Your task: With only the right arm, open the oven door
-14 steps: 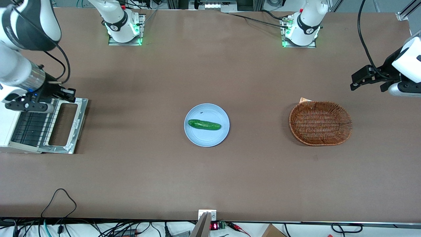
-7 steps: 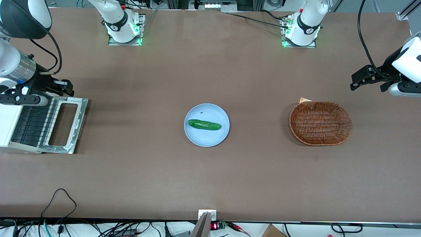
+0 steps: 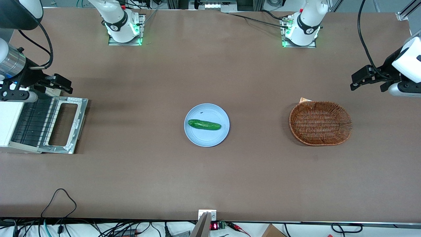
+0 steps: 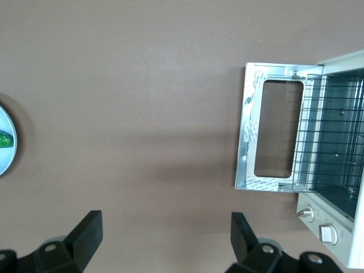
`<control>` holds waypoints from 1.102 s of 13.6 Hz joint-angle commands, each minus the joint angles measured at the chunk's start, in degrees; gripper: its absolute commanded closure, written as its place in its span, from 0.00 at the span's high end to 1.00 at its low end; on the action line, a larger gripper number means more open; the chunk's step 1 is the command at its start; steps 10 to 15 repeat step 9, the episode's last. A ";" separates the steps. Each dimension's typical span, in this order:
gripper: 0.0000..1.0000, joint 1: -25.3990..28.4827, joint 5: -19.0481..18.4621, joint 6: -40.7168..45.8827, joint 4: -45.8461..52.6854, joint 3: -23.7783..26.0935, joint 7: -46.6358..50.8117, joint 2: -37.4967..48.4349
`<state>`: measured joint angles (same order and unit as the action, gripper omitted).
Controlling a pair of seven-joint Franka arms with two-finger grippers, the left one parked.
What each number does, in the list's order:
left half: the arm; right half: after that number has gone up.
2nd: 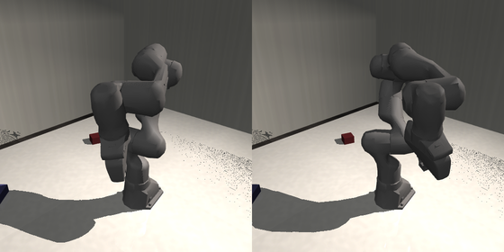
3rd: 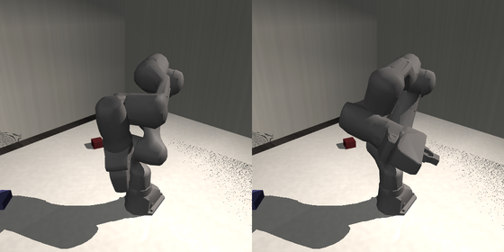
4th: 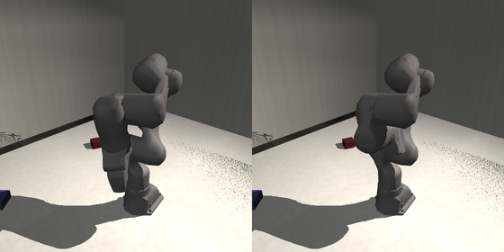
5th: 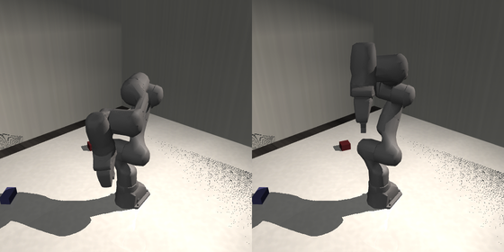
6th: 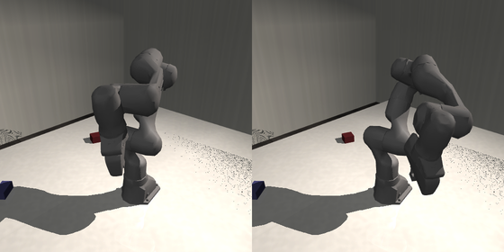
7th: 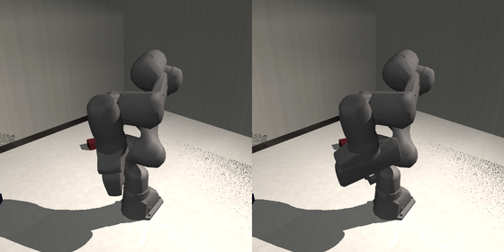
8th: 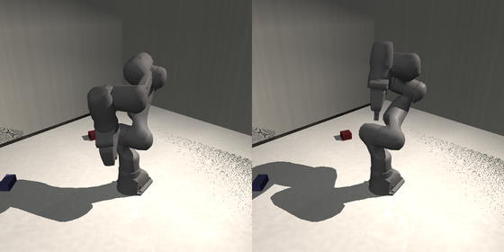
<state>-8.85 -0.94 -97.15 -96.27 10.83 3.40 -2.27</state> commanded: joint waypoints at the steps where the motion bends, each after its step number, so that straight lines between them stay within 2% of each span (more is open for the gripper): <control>1: 1.00 -0.99 0.50 1.18 1.17 1.30 -1.12 0.25; 15: 1.00 -0.99 0.59 1.17 1.43 1.13 -1.12 -0.10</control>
